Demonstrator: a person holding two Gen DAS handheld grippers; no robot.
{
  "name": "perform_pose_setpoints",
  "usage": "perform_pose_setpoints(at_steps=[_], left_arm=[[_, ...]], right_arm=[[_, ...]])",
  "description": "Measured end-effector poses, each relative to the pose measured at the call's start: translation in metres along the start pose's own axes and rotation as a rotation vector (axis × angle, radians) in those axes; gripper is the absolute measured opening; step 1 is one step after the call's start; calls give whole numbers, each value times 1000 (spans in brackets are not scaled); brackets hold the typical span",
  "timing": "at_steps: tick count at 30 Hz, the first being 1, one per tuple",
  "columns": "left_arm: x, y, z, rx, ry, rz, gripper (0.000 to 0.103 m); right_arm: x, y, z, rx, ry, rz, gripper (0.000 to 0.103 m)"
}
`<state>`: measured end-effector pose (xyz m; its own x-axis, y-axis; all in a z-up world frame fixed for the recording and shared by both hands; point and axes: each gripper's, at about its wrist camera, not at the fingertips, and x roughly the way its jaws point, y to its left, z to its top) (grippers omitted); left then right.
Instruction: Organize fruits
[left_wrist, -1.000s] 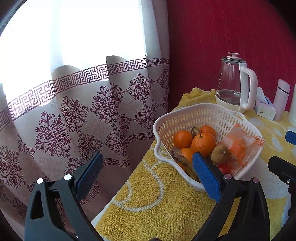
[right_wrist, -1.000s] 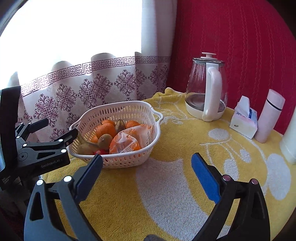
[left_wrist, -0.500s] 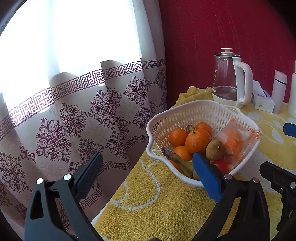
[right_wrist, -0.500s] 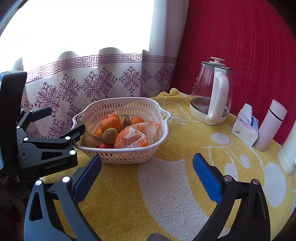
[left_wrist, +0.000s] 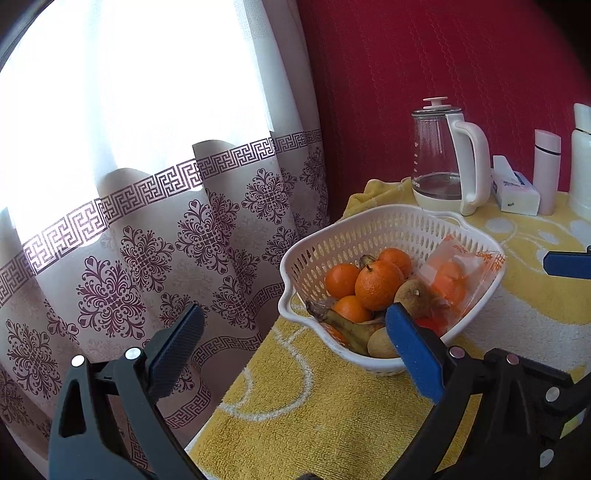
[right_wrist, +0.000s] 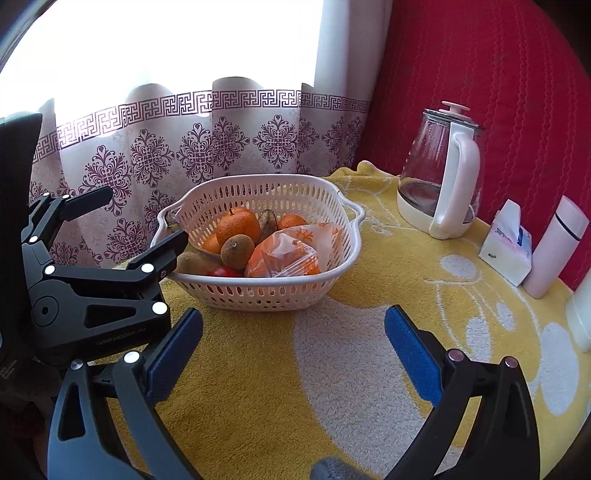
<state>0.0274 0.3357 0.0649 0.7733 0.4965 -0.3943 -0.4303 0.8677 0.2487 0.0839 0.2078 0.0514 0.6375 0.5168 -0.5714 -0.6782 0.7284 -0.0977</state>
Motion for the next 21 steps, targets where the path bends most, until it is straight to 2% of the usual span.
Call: perform_pose_setpoints(at_steps=[6, 14, 21], left_arm=[[-4, 3, -3, -6, -5, 5, 100], [-16, 20, -11, -51, -8, -1, 100], [-16, 19, -13, -43, 6, -7, 100]], right_arm=[[2, 3, -1, -33, 4, -22, 98], [4, -3, -1, 1, 12, -6, 98], [5, -4, -1, 9, 17, -4, 98]])
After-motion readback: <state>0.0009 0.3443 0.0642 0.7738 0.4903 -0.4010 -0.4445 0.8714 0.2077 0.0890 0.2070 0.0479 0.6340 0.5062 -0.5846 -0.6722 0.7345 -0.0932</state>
